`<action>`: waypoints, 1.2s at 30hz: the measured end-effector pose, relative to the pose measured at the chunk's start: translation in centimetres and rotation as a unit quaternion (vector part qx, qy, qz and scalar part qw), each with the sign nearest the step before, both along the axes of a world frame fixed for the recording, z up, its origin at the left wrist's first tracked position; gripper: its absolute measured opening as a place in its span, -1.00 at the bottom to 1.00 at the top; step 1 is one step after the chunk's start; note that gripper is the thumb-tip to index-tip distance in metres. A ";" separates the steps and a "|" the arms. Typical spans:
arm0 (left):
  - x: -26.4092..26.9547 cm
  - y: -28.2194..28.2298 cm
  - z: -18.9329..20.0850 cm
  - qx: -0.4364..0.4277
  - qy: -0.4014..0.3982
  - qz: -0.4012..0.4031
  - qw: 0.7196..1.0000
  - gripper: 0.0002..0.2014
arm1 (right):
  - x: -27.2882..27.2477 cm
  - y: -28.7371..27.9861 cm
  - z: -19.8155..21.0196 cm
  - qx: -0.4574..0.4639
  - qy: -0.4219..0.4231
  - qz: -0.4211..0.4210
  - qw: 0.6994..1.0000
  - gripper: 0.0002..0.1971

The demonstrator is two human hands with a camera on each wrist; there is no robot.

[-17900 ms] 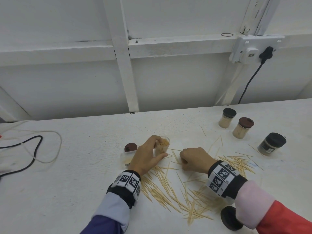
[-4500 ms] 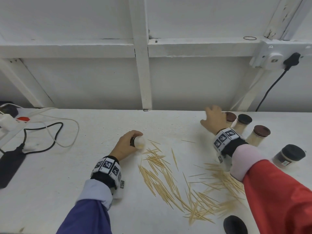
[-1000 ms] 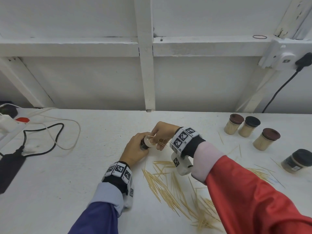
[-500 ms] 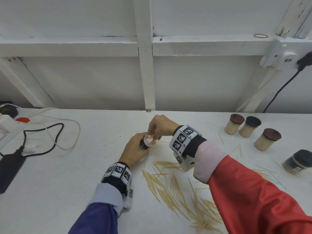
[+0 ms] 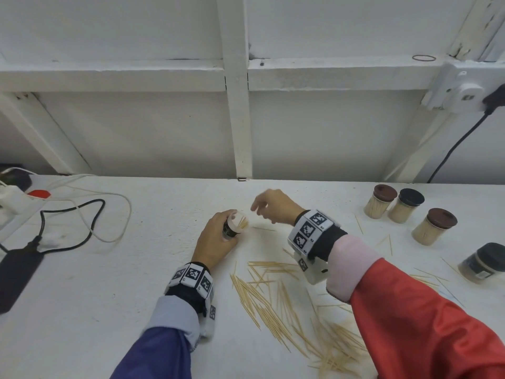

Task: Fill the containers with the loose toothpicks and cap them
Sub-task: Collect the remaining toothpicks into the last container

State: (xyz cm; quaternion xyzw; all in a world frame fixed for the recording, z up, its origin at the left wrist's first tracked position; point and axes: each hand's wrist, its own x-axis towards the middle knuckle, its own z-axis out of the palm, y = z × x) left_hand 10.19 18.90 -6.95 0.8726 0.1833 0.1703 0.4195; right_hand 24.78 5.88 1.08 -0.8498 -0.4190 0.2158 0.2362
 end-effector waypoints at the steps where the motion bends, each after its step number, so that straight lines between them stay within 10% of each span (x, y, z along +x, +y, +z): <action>1: 0.0 0.1 0.0 0.000 -0.001 0.004 1.000 -0.42 | 0.0 -0.5 -0.7 -0.055 -0.029 0.020 0.998 -0.61; 5: 0.0 0.1 -0.3 0.002 0.005 -0.001 1.000 -0.42 | -1.5 -2.1 -3.3 -0.202 -0.106 0.107 0.968 -0.54; 21: 0.1 -0.1 -0.4 0.010 0.008 -0.006 1.000 -0.43 | -4.6 -6.3 -5.0 -0.077 -0.084 0.234 0.966 -0.68; 28: 0.2 -0.3 -0.3 0.009 0.009 -0.006 1.000 -0.43 | -5.6 -6.3 -4.6 -0.118 -0.072 0.203 0.969 -0.39; 36: 0.3 -0.3 -0.3 0.011 0.009 -0.005 1.000 -0.43 | -6.5 -5.7 -4.7 -0.112 -0.122 0.190 0.968 -0.85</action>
